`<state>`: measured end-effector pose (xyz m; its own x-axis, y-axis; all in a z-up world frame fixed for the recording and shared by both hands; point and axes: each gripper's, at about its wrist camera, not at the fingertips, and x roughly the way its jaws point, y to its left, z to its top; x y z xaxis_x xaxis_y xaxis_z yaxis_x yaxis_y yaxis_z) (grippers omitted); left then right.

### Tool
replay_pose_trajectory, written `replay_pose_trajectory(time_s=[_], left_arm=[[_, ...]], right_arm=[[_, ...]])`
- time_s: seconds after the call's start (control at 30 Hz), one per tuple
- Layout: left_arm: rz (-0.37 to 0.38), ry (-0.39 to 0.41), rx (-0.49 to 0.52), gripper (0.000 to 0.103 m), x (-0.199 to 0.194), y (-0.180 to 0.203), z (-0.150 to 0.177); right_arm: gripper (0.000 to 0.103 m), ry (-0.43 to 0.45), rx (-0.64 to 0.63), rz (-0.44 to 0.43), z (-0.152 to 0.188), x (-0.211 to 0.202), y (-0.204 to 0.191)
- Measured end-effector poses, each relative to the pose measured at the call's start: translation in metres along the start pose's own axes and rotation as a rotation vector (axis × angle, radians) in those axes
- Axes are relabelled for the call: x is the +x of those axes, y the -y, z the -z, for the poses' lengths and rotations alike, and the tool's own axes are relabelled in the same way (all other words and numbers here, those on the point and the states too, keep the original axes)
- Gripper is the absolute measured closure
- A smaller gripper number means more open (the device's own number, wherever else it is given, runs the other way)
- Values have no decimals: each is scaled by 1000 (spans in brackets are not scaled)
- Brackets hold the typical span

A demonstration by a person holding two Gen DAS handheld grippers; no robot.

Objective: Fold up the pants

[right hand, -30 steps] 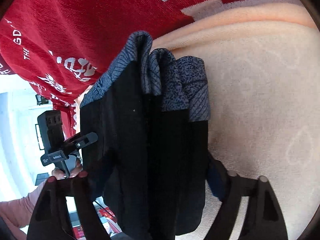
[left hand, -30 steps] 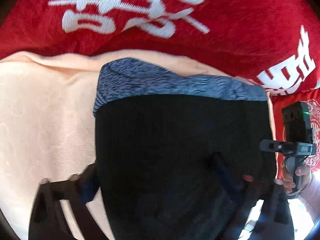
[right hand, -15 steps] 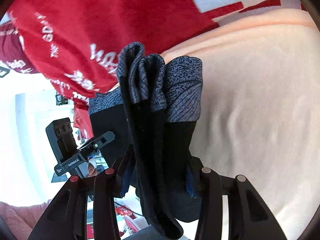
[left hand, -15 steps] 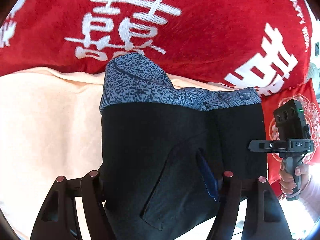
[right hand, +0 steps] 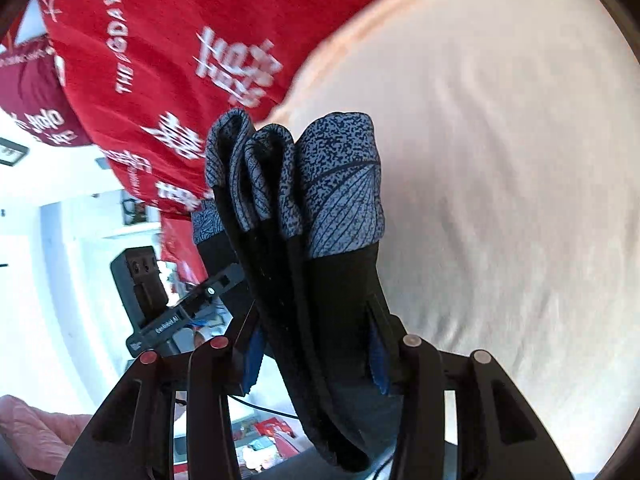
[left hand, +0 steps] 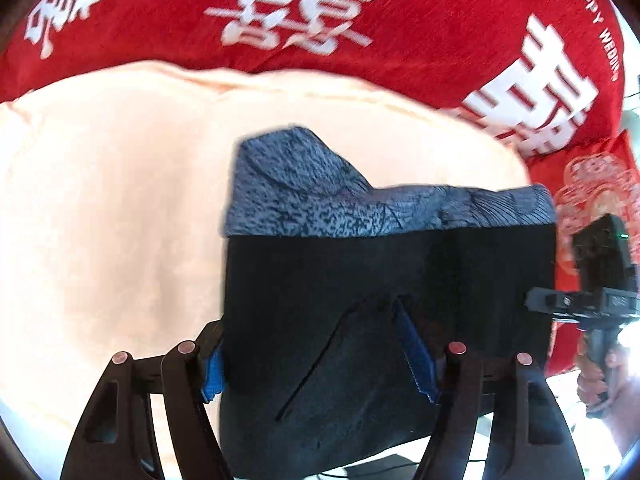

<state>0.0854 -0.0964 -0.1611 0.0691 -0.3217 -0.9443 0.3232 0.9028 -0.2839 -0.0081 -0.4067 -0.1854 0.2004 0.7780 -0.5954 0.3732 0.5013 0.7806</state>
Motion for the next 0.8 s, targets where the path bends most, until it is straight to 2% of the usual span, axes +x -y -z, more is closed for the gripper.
replay_pose_trajectory(time_s=[0.07,0.13,0.17,0.2,0.33,0.47,0.67,0.73,0.8], left_arm=[[-83,31,28,30,4,2,6],[-148,44,60,30,9,7,8],[-155,45,69,28,10,6,10],[-166,50,78,20,12,8,11],[-215,39,110,1,22,16,16],[-250,34,129,1,26,22,16],[-270,66,165,1,3,30,21],[-306,87,177,1,-9,33,24],[-335,128,196,1,-25,37,28]], right_arm=[[56,12,26,38,5,5,11],[56,53,84,29,7,3,26],[56,69,107,29,8,3,33],[53,87,118,42,9,4,37],[45,122,110,111,11,7,35],[38,142,110,168,13,9,26],[22,184,50,358,29,-6,4],[21,223,12,451,41,-16,-10],[18,280,-33,582,54,-26,-28]])
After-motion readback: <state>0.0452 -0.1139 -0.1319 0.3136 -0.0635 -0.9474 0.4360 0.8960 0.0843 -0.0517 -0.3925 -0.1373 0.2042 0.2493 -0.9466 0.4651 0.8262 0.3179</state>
